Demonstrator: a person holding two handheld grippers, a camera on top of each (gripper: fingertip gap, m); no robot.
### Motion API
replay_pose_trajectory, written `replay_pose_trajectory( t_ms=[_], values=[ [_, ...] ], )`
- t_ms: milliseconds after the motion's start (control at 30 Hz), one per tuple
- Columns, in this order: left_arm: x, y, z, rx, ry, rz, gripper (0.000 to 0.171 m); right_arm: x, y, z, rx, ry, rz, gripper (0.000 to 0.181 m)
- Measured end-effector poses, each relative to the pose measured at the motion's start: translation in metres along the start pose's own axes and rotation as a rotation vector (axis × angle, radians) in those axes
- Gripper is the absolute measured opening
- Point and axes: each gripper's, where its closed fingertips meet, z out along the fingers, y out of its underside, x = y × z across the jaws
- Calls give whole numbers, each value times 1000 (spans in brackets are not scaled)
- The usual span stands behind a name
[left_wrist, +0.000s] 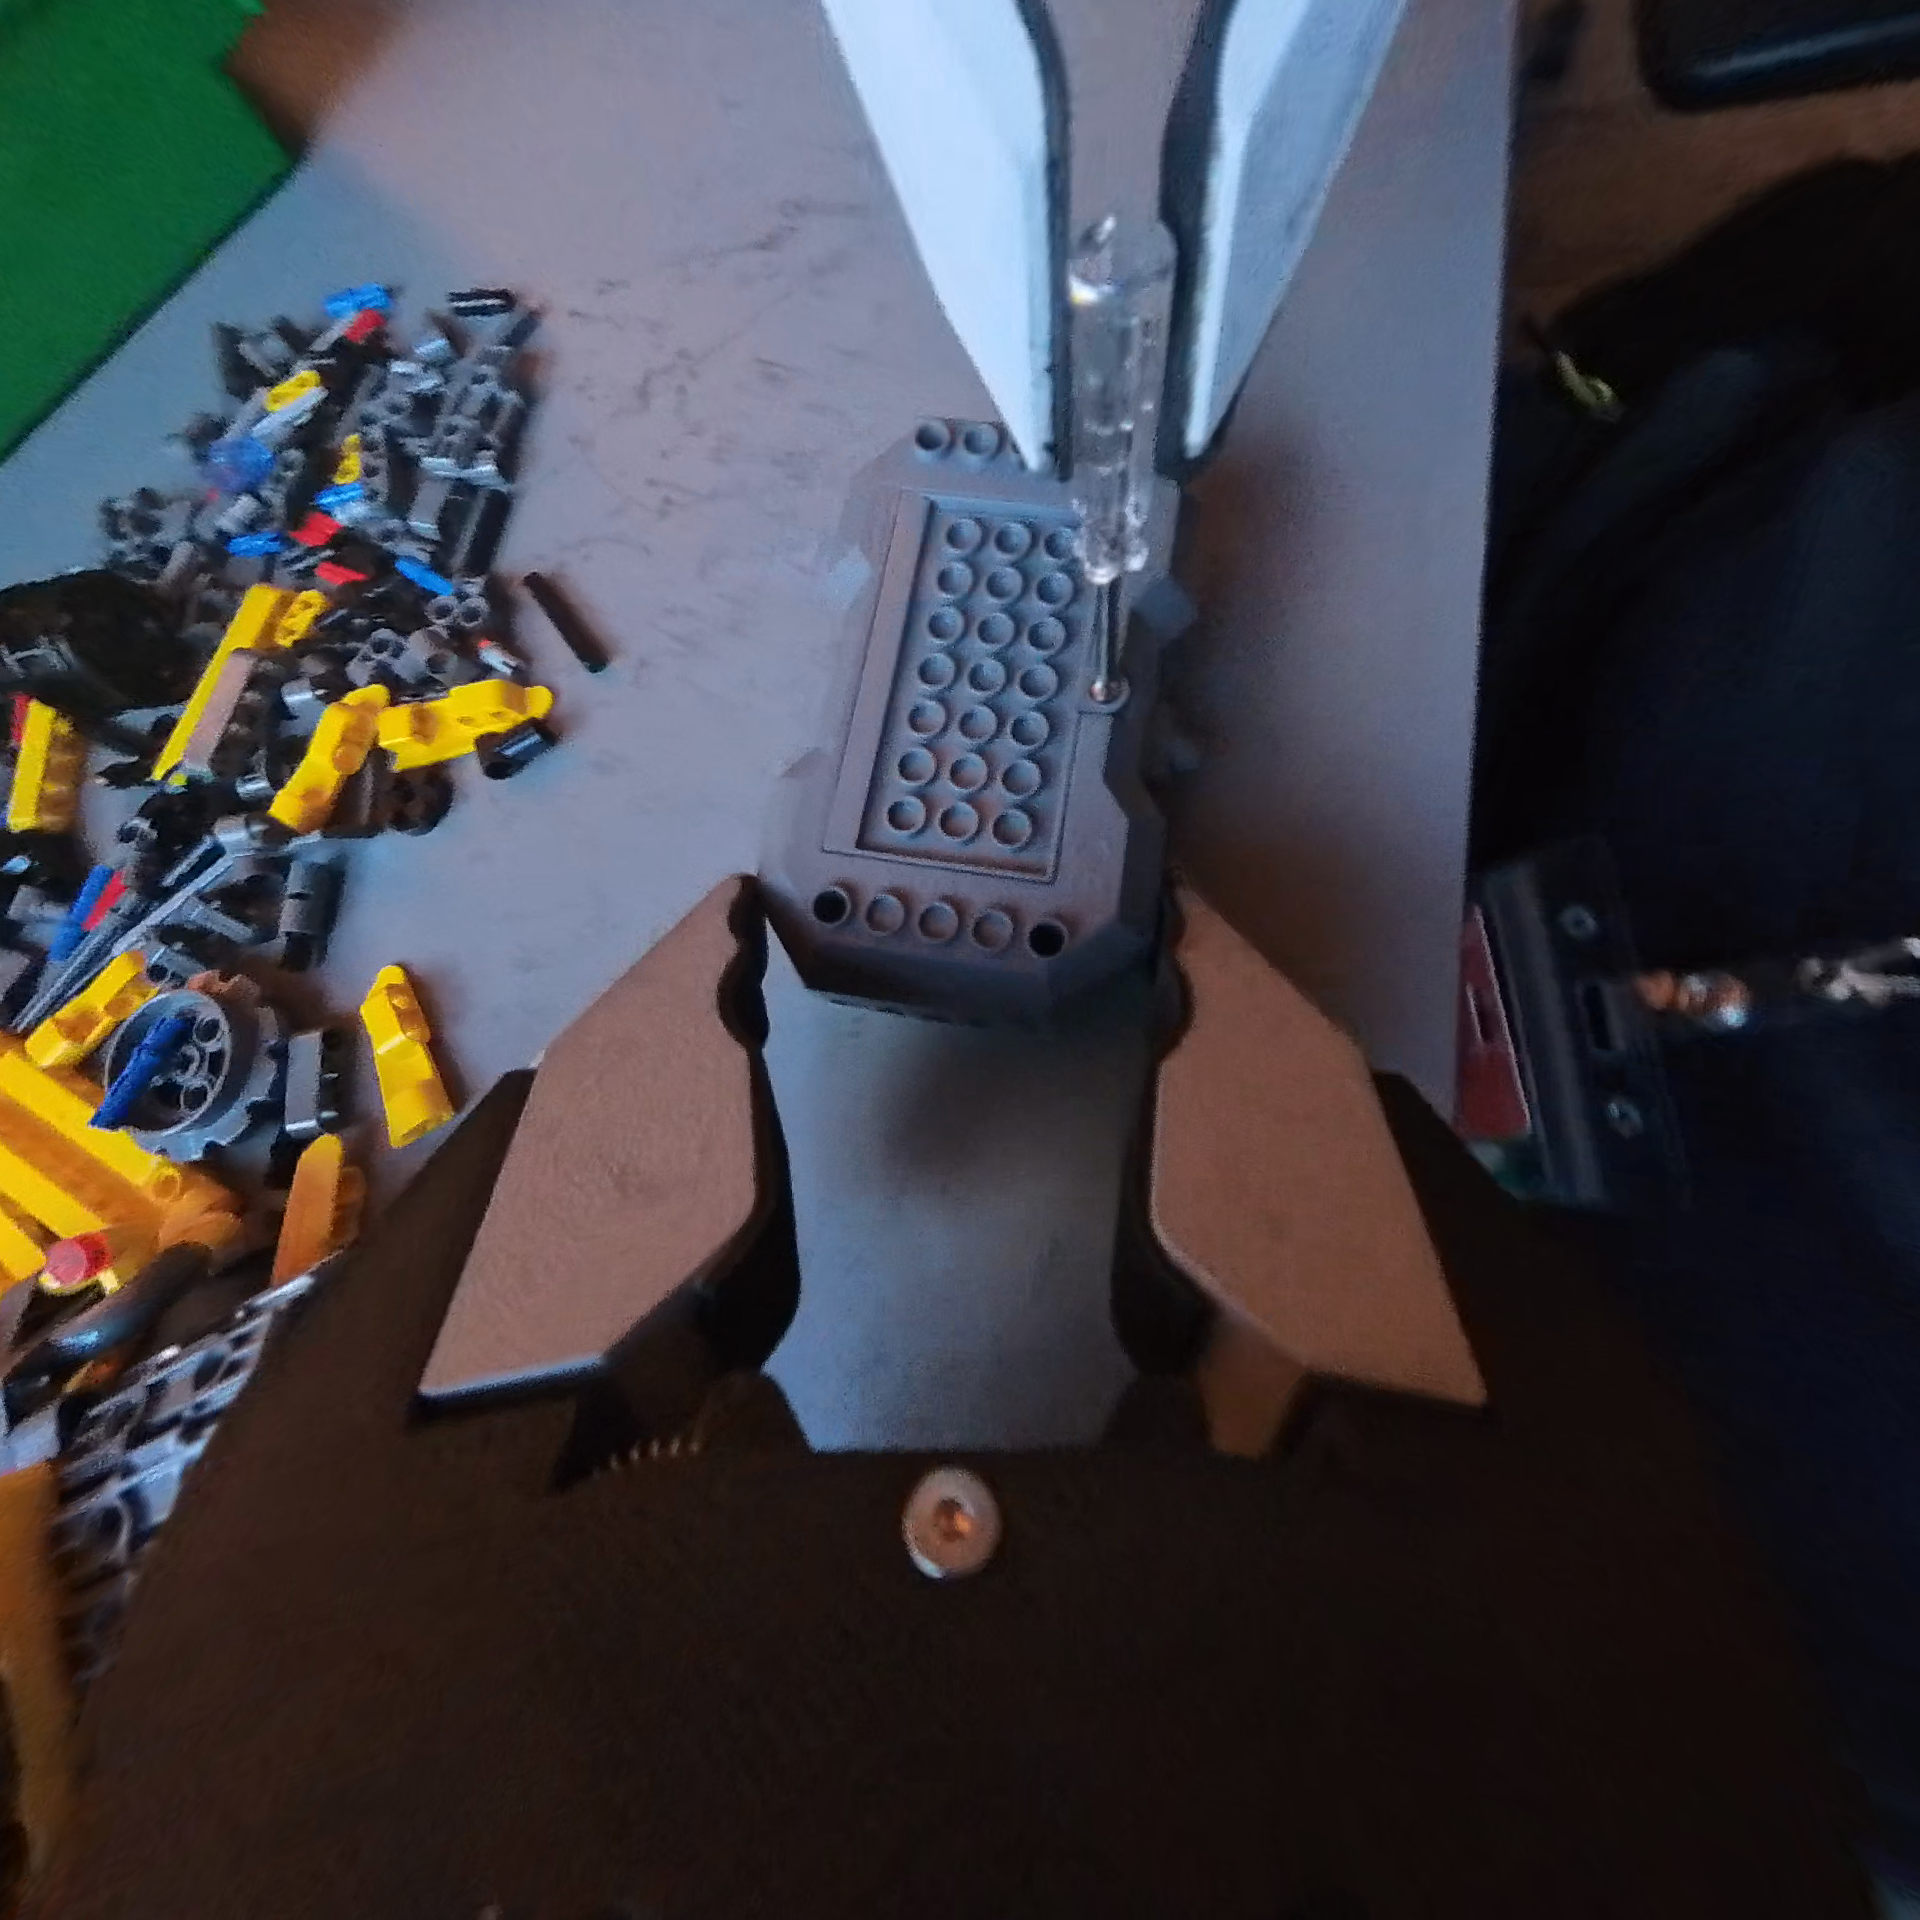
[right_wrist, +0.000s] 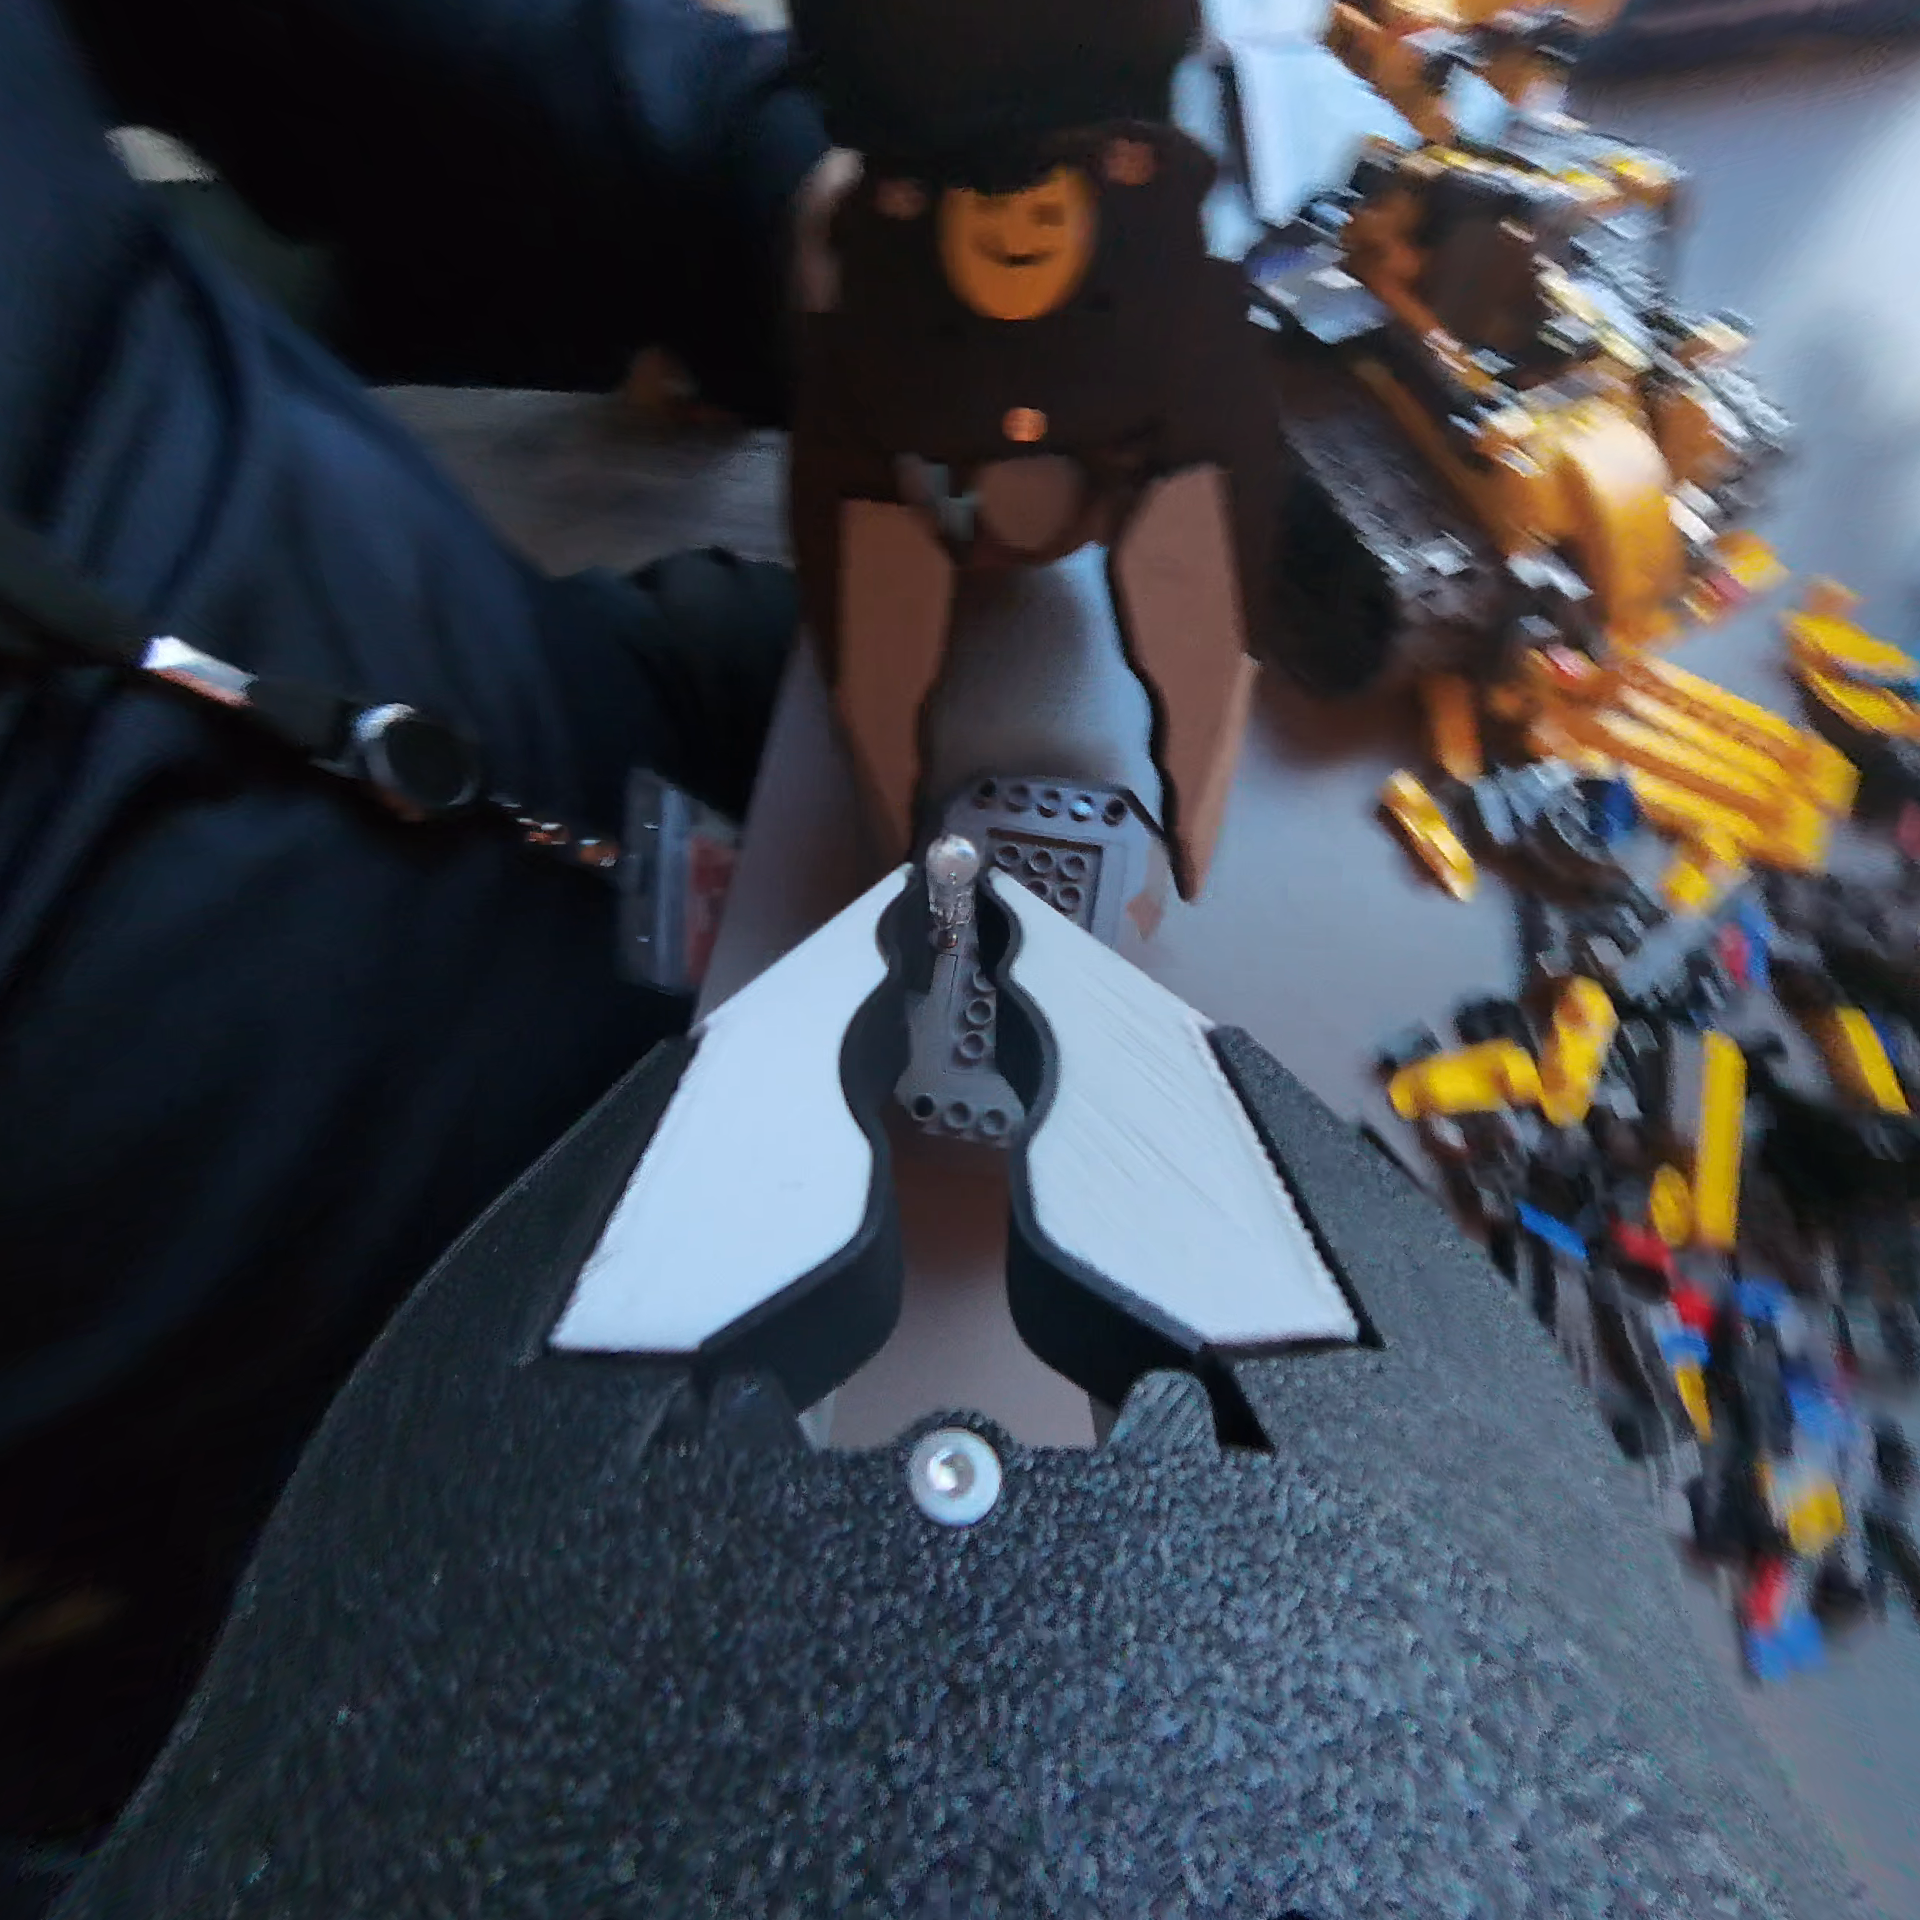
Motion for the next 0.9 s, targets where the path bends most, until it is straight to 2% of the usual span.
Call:
replay_pose_trajectory(
  t_ms=[167, 267, 367, 500, 600, 667, 767, 900],
  values=[
    [6, 7, -8, -35, 116, 106, 71, -8, -12, 14, 33, -106, -75, 8],
    [-7, 10, -10, -89, 60, 118, 76, -4, -10, 20, 33, -113, -55, 8],
    [-13, 14, -14, -98, 13, 52, 81, 0, -11, 21, 65, -96, -20, 8],
    [-26, 24, -25, -69, -112, -44, 67, 4, -9, 18, 77, -72, -22, 8],
    [-38, 31, -39, -33, -194, -213, 52, 5, -9, 18, 53, -55, -50, 8],
    [-28, 23, -45, 42, -128, -371, 59, 6, -10, 20, 24, -43, -70, 8],
    [-7, 5, -41, 132, -23, -552, 87, 9, -11, 23, -28, -34, -86, 8],
    [-4, 2, -16, 117, -122, -628, 97, 16, -13, 27, -104, -28, -104, 8]
  ],
)
